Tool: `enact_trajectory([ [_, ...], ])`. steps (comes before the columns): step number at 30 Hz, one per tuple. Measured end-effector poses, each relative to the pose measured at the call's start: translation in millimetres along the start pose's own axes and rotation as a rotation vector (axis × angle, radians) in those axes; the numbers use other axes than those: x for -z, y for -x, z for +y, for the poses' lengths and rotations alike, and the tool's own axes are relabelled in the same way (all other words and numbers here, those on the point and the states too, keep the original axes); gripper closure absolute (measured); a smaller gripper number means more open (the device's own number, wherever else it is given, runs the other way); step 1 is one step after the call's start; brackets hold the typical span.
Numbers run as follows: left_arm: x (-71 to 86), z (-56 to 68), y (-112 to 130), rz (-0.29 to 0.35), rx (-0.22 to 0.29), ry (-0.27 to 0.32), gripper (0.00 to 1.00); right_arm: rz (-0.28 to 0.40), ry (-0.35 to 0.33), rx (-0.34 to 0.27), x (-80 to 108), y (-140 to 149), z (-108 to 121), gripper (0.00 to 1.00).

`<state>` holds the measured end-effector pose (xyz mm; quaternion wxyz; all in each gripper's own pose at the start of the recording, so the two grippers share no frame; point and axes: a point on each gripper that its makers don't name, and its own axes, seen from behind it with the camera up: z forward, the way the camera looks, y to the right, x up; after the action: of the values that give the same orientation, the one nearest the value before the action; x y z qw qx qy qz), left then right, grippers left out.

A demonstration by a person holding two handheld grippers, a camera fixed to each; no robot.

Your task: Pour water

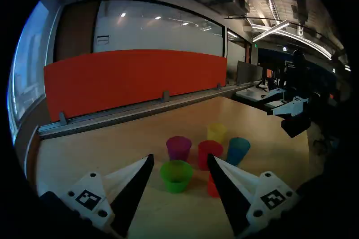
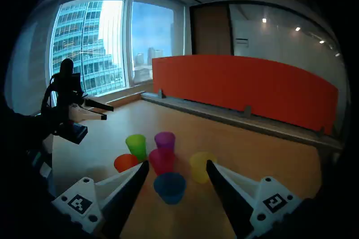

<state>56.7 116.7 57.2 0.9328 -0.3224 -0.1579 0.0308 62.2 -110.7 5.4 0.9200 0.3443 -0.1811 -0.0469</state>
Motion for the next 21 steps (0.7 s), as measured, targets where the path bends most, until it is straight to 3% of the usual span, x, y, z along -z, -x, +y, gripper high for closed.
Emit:
enact_trajectory([
  [21,-23.8,-0.5,51.6,-0.099,-0.004,0.023,0.12,-0.069,-0.006,0.020,-22.2,49.3,-1.7,0.01],
])
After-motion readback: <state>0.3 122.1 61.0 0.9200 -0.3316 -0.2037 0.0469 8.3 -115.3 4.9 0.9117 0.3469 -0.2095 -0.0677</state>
